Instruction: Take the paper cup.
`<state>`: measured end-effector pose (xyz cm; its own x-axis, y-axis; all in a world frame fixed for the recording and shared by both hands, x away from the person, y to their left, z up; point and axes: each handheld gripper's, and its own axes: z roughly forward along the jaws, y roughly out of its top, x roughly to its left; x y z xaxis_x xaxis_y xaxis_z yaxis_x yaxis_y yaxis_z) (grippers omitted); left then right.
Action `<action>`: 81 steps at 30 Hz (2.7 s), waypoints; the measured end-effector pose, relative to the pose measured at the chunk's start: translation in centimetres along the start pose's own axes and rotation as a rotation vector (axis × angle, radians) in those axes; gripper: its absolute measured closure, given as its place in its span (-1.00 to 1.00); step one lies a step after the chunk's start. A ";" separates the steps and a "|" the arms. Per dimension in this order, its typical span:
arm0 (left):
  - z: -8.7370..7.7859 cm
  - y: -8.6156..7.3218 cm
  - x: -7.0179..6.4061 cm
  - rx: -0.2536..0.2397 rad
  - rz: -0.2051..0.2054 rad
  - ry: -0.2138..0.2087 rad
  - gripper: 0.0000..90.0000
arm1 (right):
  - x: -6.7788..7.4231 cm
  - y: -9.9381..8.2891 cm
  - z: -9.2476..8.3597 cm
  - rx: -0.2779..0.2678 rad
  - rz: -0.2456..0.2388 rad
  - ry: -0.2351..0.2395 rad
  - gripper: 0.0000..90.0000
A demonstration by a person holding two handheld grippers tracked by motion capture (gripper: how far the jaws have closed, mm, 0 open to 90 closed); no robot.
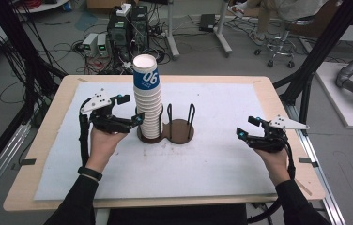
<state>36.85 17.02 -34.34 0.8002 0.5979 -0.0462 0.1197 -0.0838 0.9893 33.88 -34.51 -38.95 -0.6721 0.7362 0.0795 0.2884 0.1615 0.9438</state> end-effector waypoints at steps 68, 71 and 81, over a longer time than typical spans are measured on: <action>4.0 1.6 1.5 0.003 -0.014 -0.010 -0.76 | 3.4 5.6 2.5 -0.045 -0.086 0.181 -0.41; 4.0 1.6 1.5 0.004 -0.014 -0.011 -0.76 | 3.7 6.8 3.0 -0.055 -0.094 0.203 -0.41; 4.0 1.6 1.5 0.006 -0.013 -0.007 -0.76 | 4.7 10.3 4.8 -0.077 -0.107 0.240 -0.41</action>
<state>40.57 14.59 -33.35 0.8029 0.5930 -0.0603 0.1336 -0.0803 0.9878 36.98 -26.25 -30.42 -0.8411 0.5392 0.0430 0.1606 0.1730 0.9717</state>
